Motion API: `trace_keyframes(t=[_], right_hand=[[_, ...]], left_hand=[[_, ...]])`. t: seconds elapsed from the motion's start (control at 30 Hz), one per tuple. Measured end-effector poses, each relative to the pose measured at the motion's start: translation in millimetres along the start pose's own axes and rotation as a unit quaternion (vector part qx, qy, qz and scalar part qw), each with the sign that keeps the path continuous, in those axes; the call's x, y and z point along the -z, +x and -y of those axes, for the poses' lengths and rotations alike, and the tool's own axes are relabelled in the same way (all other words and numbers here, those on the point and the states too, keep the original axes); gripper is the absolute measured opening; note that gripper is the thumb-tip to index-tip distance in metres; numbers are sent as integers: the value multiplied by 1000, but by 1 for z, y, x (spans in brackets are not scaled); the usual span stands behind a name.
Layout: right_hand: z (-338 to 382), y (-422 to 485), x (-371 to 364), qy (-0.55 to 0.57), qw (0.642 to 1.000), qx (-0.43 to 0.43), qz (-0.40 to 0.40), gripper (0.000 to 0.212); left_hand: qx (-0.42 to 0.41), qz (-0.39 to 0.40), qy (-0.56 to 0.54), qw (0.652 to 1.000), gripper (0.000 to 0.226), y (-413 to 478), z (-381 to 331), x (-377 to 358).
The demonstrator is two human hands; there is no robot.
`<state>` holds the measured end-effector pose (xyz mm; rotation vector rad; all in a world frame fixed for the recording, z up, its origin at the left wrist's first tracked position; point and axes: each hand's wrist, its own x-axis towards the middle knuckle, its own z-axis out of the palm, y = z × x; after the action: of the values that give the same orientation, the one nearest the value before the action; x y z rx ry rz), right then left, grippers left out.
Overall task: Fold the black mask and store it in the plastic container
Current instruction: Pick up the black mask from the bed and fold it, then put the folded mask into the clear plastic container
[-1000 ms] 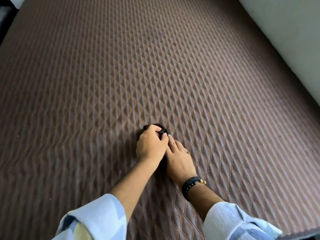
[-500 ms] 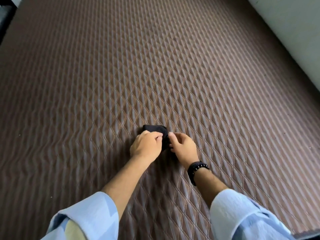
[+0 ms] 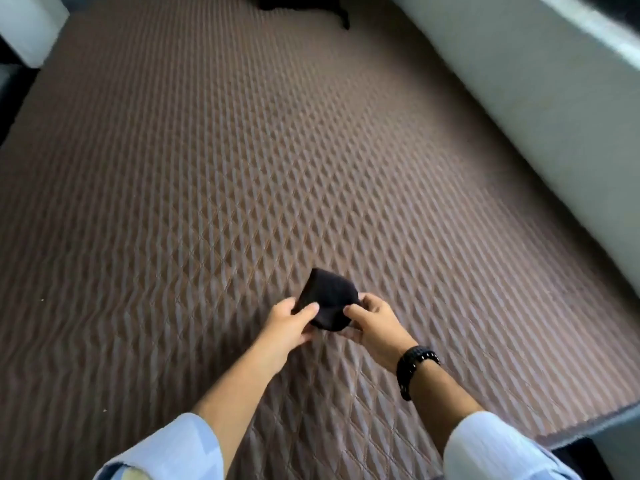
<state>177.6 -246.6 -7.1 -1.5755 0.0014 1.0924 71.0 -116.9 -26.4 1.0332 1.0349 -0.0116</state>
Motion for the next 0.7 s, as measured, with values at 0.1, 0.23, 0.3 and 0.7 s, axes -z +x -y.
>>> trace_keyframes(t=[0.1, 0.23, 0.3, 0.7], right_hand=[[23, -64, 43, 0, 1000, -1, -12, 12], [61, -181, 102, 16, 992, 38, -119, 34], [76, -243, 132, 21, 983, 67, -172, 31], [34, -620, 297, 104, 890, 103, -431, 12]], left_hand=[[-47, 54, 42, 997, 22, -41, -23, -46], [-80, 191, 171, 963, 23, -118, -56, -119], [-98, 262, 231, 932, 25, -162, -71, -159], [-159, 474, 364, 786, 30, -447, -12, -431]])
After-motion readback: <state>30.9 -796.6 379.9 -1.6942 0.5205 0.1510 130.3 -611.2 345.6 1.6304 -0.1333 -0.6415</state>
